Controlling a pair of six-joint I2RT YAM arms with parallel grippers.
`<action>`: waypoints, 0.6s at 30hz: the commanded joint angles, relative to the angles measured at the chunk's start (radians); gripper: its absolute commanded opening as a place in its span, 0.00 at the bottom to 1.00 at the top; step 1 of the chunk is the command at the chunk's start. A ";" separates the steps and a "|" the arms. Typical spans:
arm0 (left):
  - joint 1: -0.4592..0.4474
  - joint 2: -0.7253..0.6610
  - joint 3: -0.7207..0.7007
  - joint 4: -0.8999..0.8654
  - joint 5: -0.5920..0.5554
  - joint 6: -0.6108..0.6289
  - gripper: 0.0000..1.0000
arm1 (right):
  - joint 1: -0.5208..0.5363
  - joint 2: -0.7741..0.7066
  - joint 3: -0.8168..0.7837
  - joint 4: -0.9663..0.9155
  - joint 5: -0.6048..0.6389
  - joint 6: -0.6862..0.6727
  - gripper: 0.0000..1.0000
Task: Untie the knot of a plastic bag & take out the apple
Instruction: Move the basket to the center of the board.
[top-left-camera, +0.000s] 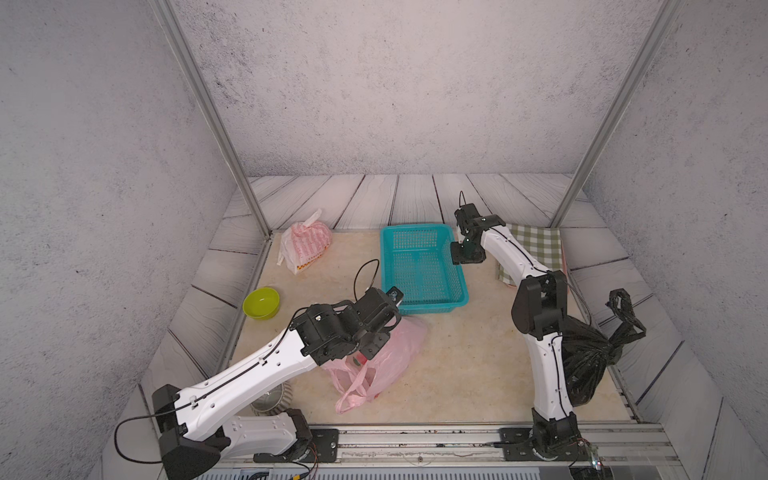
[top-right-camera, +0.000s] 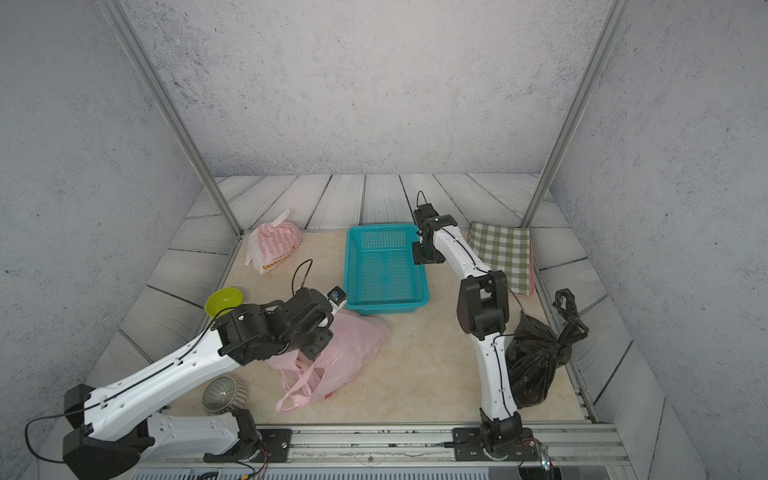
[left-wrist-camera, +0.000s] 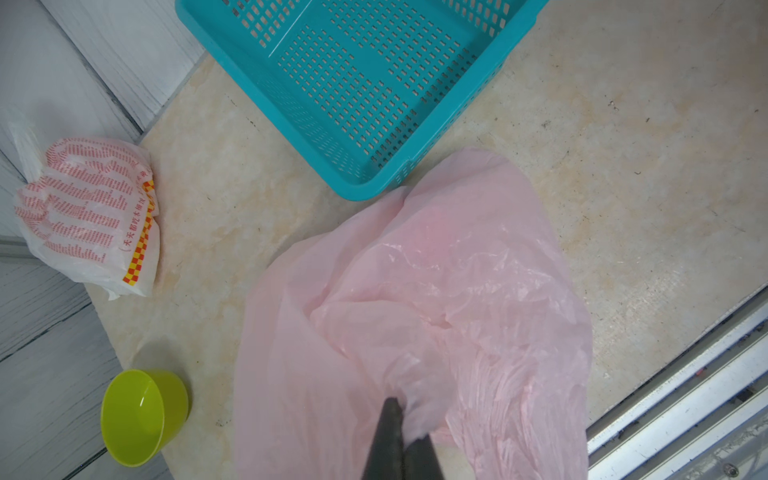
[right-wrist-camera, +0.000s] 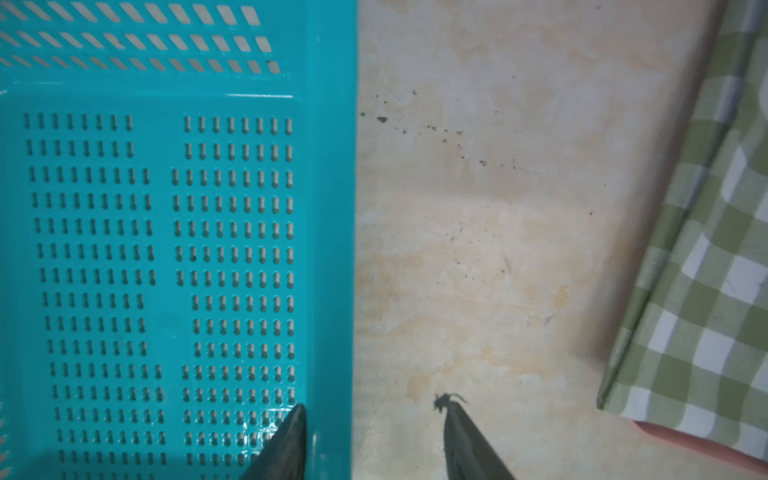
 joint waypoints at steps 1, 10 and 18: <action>0.009 -0.005 -0.008 0.027 0.012 0.013 0.00 | 0.004 0.025 0.041 -0.033 -0.052 -0.012 0.47; 0.033 -0.006 -0.017 0.034 0.022 0.028 0.00 | -0.016 0.015 0.055 -0.034 -0.033 -0.005 0.18; 0.037 0.004 -0.011 0.032 0.026 0.032 0.00 | -0.088 -0.012 0.068 -0.035 0.110 0.000 0.15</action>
